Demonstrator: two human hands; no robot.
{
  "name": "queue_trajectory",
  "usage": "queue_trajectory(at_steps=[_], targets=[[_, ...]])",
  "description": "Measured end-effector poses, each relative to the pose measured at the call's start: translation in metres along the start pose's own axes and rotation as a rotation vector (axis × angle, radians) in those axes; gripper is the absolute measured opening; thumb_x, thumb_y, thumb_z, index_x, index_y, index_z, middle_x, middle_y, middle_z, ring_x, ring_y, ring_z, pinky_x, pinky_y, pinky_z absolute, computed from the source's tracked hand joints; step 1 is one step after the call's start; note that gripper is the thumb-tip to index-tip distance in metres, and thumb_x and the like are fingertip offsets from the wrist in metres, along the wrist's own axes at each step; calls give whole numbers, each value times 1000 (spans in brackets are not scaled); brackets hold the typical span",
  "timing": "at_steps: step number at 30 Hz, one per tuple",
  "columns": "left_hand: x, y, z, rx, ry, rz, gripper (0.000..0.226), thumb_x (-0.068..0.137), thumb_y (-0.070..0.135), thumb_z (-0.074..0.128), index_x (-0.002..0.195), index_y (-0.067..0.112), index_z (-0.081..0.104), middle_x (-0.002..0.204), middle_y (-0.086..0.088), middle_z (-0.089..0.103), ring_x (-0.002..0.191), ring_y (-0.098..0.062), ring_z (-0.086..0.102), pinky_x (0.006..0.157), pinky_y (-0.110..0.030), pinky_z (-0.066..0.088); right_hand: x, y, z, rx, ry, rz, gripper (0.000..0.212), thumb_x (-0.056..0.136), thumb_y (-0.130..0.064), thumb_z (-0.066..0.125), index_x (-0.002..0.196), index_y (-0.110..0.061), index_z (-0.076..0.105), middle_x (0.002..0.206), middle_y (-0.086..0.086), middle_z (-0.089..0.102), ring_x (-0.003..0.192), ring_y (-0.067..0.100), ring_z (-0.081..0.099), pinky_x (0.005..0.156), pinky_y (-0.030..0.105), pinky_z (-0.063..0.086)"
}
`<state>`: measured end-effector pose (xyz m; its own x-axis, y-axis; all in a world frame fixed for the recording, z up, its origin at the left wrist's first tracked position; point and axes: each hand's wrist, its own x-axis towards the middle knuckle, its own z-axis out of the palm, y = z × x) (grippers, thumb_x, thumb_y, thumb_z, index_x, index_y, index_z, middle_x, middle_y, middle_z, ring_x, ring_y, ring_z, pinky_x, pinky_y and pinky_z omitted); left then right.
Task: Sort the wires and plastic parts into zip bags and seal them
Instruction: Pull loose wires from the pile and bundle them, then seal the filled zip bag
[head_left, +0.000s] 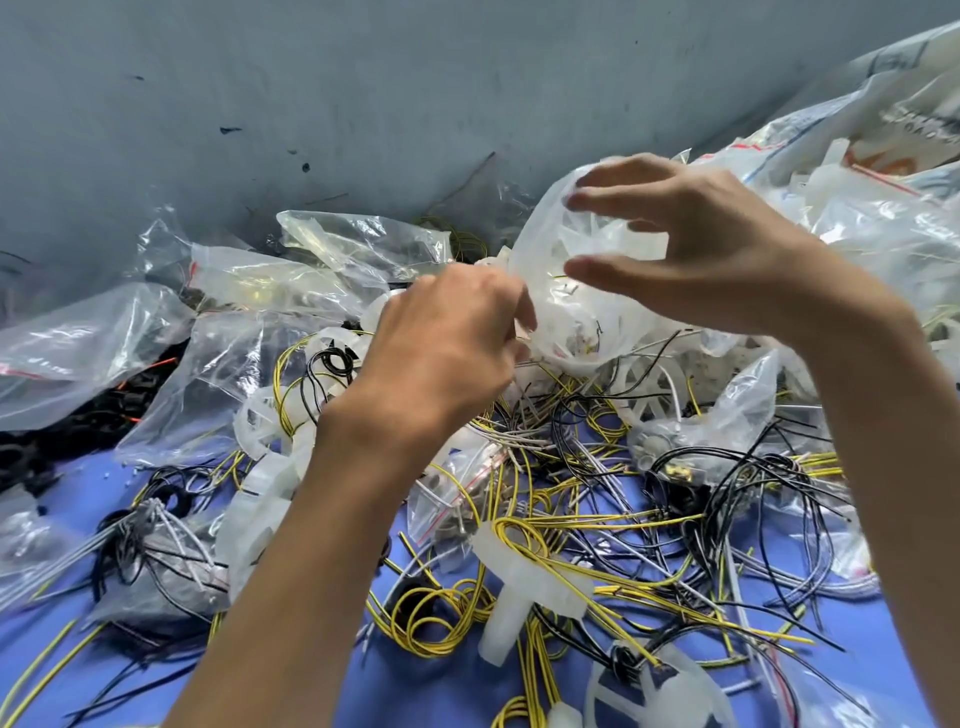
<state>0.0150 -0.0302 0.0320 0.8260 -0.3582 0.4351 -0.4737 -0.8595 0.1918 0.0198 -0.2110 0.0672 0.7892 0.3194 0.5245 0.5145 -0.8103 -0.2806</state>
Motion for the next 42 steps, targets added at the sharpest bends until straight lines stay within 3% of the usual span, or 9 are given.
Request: queue_trajectory(at_steps=[2,5,10,17,21,24,29,35,42], targets=[[1,-1,0,-31,119,-12,8,83,29,71,91,29,71,93,7,69,88,-20,64,73,-32,47,-2,5,-5,-63,-158,0,77,65,-62,63,133,-29,53,149,-7,33,135,8,28,101,15,19],[1,-5,0,-21,215,-41,3,84,29,70,83,30,72,89,10,68,85,-19,63,66,-29,41,-6,13,-10,-193,-275,27,82,53,-53,78,129,-44,51,152,-12,24,135,5,17,106,24,19],[1,-12,-4,-81,389,-66,4,86,25,67,83,26,70,88,6,65,81,-25,63,65,-35,48,-2,26,-3,-281,-83,73,22,71,-39,76,92,-40,70,127,1,43,120,23,27,101,45,30],[1,1,-22,-206,734,-13,11,89,21,55,93,13,63,105,-10,56,76,-26,64,68,-43,50,5,21,-16,-63,401,-30,24,85,-27,67,98,-7,63,125,17,45,110,26,51,91,42,50],[1,-2,-29,-261,689,-46,20,84,17,42,95,14,58,91,-4,68,81,-26,68,73,-44,50,3,24,-18,64,302,-24,36,74,-32,75,99,-12,59,131,7,37,112,17,48,82,18,50],[-1,-5,-27,-227,758,-69,12,89,17,51,95,11,59,87,-3,68,79,-28,67,73,-45,47,0,26,-17,106,185,-3,33,63,-31,77,88,-12,66,102,0,59,86,5,60,75,20,53],[-2,-4,-40,-350,950,-4,6,87,23,50,88,29,52,82,4,64,66,-19,62,65,-47,50,-3,19,-33,364,389,-138,26,72,-30,77,85,-31,55,74,-24,63,70,-7,60,65,13,50],[1,-12,-36,-436,832,-77,24,80,6,54,85,30,52,72,18,59,60,2,55,61,-34,52,-4,15,-29,569,277,-41,42,72,-20,73,109,-19,53,72,1,60,63,4,57,67,21,50],[4,-29,-32,-660,609,-153,32,85,11,68,94,30,45,77,9,62,61,2,56,57,-13,45,-6,32,-23,648,108,172,25,64,-29,72,82,-11,67,60,-8,65,58,0,57,62,11,48]])
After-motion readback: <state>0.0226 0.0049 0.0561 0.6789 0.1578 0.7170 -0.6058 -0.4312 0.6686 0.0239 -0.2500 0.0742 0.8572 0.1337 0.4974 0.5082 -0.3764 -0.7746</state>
